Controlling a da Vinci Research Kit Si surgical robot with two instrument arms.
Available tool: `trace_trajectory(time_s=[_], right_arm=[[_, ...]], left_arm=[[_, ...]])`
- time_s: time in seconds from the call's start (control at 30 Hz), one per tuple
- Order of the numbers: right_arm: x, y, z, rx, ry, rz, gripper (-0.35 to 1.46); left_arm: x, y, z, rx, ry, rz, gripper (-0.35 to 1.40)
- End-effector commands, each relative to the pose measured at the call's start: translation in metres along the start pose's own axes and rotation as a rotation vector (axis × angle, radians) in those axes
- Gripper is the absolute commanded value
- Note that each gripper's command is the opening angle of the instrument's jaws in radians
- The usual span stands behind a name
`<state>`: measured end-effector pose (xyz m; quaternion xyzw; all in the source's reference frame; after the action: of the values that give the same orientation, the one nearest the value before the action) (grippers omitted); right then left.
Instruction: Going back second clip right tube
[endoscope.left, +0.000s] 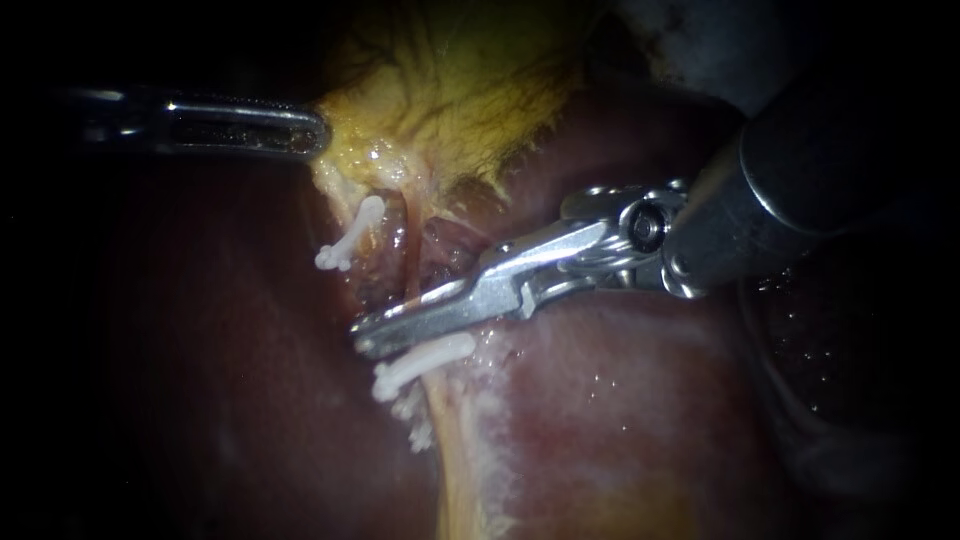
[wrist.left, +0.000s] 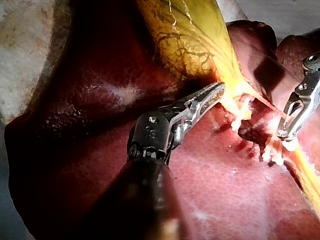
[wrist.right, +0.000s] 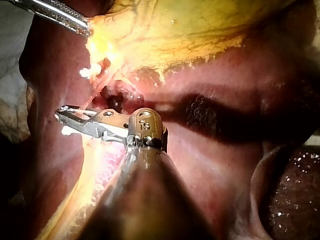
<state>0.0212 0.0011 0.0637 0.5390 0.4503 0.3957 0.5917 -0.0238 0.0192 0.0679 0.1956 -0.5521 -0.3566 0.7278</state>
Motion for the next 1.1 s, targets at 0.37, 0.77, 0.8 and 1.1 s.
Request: trace_trajectory(time_s=[0.37,0.77,0.8,1.1], right_arm=[[-0.0034,0.0038,0.0013,-0.115,-0.079,-0.244,0.45],[-0.0056,0.0042,-0.0028,-0.393,-0.045,-0.688,0.6],[-0.0057,0.004,-0.0035,-0.401,-0.045,-0.712,0.6],[-0.0051,-0.0002,-0.0107,-0.434,-0.064,-0.873,0.6]], left_arm=[[0.0,0.0,0.0,0.0,0.0,0.0,-0.35],[0.0001,0.0001,-0.0002,-0.001,0.0,0.0,-0.35],[0.0001,0.0001,-0.0003,-0.001,0.0,0.0,-0.35],[0.0001,0.0001,-0.0003,-0.001,0.0,0.0,-0.35]])
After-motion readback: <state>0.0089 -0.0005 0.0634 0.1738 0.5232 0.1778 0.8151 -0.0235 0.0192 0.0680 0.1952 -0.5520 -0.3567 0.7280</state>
